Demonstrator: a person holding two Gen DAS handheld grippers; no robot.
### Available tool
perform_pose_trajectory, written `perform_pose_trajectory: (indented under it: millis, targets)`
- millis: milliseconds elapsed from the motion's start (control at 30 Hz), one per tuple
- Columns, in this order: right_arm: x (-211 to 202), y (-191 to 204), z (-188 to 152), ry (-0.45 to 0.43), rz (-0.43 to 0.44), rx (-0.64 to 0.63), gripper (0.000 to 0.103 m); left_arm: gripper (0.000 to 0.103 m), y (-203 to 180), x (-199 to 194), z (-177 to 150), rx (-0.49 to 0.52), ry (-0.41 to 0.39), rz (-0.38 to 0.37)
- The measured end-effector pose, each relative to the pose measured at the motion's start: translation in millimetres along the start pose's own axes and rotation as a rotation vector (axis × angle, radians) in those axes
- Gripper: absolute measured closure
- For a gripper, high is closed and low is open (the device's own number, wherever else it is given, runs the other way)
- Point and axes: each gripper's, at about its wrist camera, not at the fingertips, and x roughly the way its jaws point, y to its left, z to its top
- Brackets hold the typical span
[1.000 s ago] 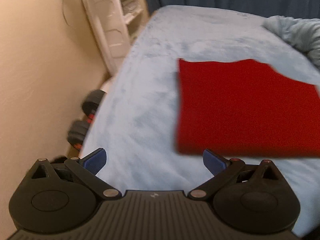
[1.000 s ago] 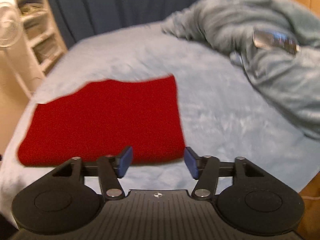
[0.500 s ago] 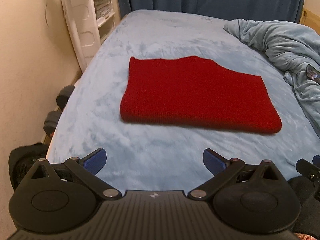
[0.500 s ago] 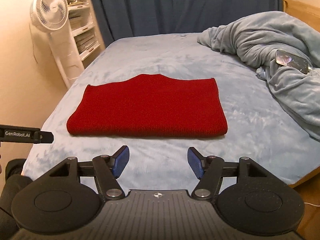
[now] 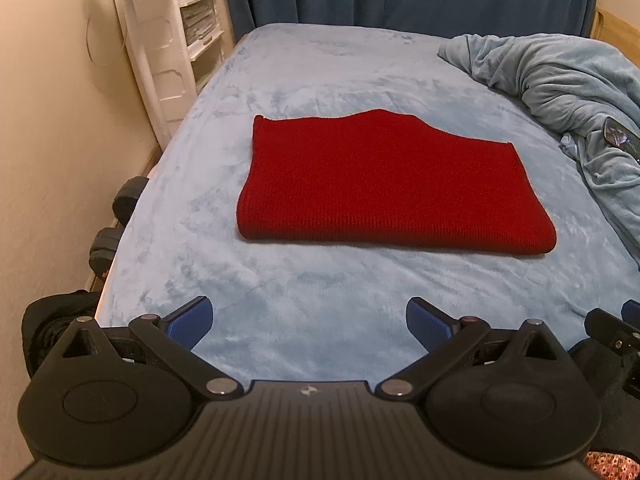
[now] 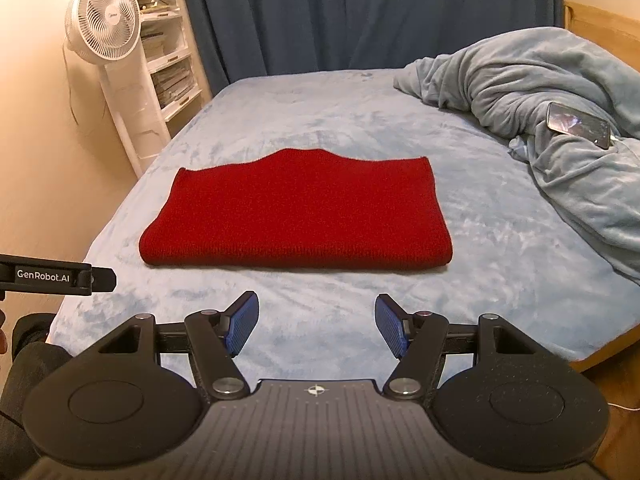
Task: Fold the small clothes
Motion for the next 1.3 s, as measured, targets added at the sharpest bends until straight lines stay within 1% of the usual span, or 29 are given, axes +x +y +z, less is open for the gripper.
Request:
perform_pose_trajectory:
  millis: [533, 967, 1067, 1133, 1200, 1300]
  targets:
    - [6, -2, 1, 0.017, 0.000, 0.008, 0.037, 0.000, -3, 6, 1, 0.011, 0.007, 0.019]
    - [22, -2, 0, 0.055, -0.003, 0.030, 0.037, 0.000, -2, 19, 2, 0.018, 0.045, 0.020]
    - [31, -11, 1, 0.070, 0.021, 0.093, 0.036, 0.000, 0, 25, 0, 0.014, 0.059, 0.020]
    - [40, -26, 3, 0.085, 0.034, 0.193, 0.035, 0.000, 3, 31, 0, 0.004, 0.073, 0.023]
    - [52, -45, 3, 0.096, 0.037, 0.319, 0.033, 0.000, 6, 37, -1, -0.008, 0.087, 0.028]
    - [75, -70, -1, 0.110, 0.045, 0.483, 0.032, 0.000, 11, 50, -1, -0.030, 0.126, 0.032]
